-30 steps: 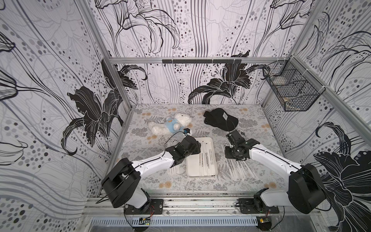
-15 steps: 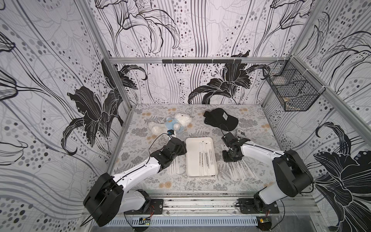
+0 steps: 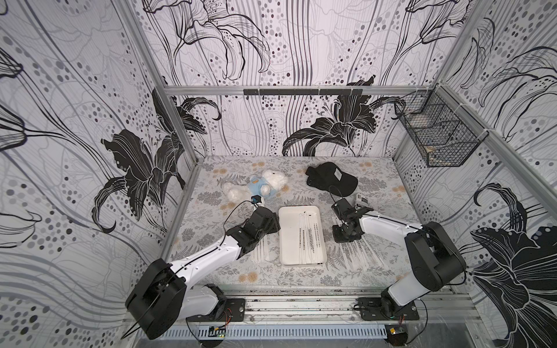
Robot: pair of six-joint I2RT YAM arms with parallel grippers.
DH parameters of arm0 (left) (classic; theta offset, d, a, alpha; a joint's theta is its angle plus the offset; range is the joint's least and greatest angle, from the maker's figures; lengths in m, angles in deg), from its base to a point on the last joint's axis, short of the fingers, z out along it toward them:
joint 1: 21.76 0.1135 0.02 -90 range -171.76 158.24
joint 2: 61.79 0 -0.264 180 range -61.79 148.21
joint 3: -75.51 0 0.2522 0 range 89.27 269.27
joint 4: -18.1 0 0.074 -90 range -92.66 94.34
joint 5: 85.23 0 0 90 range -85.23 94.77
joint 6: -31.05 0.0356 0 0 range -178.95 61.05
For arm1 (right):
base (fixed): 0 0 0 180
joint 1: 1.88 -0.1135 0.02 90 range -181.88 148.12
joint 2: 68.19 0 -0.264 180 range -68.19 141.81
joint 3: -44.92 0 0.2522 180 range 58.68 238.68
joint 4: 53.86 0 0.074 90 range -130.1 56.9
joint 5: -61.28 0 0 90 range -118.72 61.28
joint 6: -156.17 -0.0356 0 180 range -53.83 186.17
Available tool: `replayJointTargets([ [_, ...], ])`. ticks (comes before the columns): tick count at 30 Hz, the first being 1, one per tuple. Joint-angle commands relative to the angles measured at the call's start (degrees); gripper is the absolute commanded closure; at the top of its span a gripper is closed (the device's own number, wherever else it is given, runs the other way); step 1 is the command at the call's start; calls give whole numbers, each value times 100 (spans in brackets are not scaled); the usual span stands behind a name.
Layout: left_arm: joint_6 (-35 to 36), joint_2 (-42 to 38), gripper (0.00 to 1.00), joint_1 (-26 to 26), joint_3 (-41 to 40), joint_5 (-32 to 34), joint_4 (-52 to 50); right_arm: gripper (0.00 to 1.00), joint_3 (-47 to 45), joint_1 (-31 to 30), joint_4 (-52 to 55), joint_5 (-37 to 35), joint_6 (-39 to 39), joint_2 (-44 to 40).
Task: Put the straws into the storage box
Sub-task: Pick up the straw from the center of the board.
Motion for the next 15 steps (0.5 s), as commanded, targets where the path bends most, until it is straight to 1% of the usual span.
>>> replayJointTargets([
  [1, -48, -13, 37, 59, -75, -9, 193, 87, 87, -5, 177, 143, -5, -234],
  [6, -103, -127, 38, 298, -115, -75, 51, 88, 253, -12, 371, 430, -246, -618],
  [10, -121, -397, 38, 503, -167, -93, -98, 88, 509, -74, 534, 592, -568, -922],
  [13, -84, -545, 38, 603, -199, -102, -153, 86, 776, -297, 728, 313, -659, -874],
  [15, -60, -560, 38, 634, -220, -143, -145, 83, 688, -292, 722, 178, -503, -705],
])
